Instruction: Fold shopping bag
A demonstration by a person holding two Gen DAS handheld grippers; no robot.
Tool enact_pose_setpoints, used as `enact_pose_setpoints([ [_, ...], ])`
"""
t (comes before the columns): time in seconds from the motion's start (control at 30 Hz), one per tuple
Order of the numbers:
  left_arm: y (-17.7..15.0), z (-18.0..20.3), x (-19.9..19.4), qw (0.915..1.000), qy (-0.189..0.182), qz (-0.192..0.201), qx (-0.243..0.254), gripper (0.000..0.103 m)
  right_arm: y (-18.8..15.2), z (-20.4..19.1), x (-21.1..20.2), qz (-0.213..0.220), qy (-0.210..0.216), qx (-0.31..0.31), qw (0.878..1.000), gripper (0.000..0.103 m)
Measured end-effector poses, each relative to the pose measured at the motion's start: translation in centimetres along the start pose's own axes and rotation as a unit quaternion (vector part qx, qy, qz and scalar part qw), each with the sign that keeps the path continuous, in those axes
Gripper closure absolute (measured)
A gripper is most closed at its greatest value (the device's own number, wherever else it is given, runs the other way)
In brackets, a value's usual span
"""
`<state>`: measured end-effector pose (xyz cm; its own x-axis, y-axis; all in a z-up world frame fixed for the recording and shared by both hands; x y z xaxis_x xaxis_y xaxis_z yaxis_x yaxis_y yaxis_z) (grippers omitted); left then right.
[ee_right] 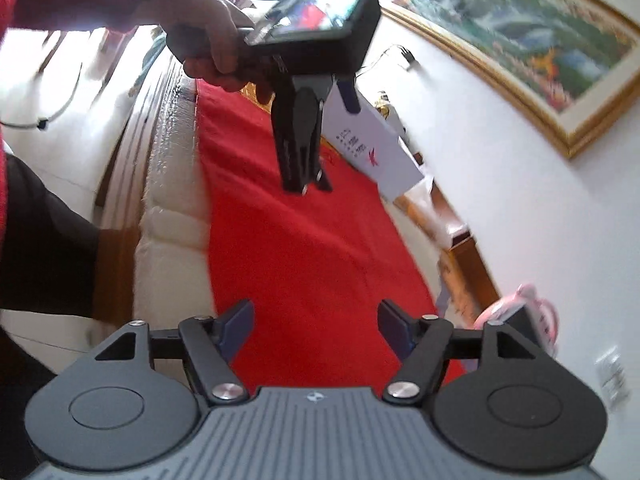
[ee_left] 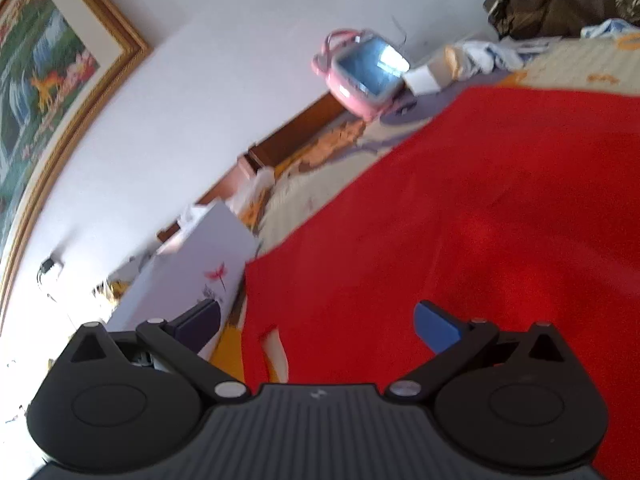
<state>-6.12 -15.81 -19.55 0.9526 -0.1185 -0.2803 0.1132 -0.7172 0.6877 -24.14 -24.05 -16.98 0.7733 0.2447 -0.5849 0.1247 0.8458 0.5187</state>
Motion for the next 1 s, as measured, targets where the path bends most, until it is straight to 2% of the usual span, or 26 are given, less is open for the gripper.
enact_pose_setpoints([
  [0.17, -0.3, -0.1, -0.3, 0.9999, 0.005, 0.006, -0.009, 0.0, 2.4, -0.6, -0.1, 0.029, 0.07, 0.043, 0.996, 0.027],
  [0.23, -0.4, 0.0, -0.5, 0.9999, 0.009, 0.009, -0.006, 0.0, 3.0, -1.0, 0.3, 0.024, 0.078, 0.037, 0.996, 0.027],
  [0.33, -0.3, 0.0, -0.9, 0.9998, 0.01, 0.015, 0.0, 0.001, 3.6, -1.1, 0.9, 0.013, 0.066, 0.028, 0.997, 0.019],
  [0.4, -0.2, 0.0, -1.3, 0.9999, 0.007, 0.015, 0.001, 0.001, 3.8, -0.9, 1.0, 0.012, 0.058, 0.03, 0.998, 0.019],
  [0.5, -0.1, -0.5, -2.0, 0.9996, -0.011, -0.003, -0.025, 0.001, 3.7, -0.7, 1.5, 0.004, 0.028, 0.025, 0.999, 0.019],
  [0.67, -0.3, -1.7, -4.2, 0.9912, -0.089, -0.026, -0.095, 0.001, 3.6, -0.8, 2.1, -0.008, -0.008, 0.011, 1.0, 0.019],
  [0.73, -0.8, -1.9, -5.0, 0.9911, -0.092, -0.036, -0.09, 0.001, 3.8, -0.9, 2.3, -0.012, -0.018, 0.007, 1.0, 0.019],
  [0.83, -1.8, -2.3, -5.7, 0.995, -0.065, -0.045, -0.062, 0.001, 4.0, -0.9, 2.7, -0.022, -0.028, 0.003, 0.999, 0.019],
  [1.0, -2.9, -2.3, -6.6, 0.9968, -0.065, -0.036, -0.028, 0.001, 4.2, -0.6, 3.3, -0.043, -0.028, 0.013, 0.999, 0.019],
])
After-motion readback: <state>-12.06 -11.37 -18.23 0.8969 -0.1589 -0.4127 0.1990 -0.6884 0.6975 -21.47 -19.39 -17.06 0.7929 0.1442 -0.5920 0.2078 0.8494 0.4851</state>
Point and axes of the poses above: each gripper's, at about its wrist camera, not at the fingertips, and x roughly the way its jaws point, z to its right, y to its top, the point moved 8 cm from there along x, roughly the way its jaws point, and after that the axes turned 11 degrees about y, right-handed, at the moved point
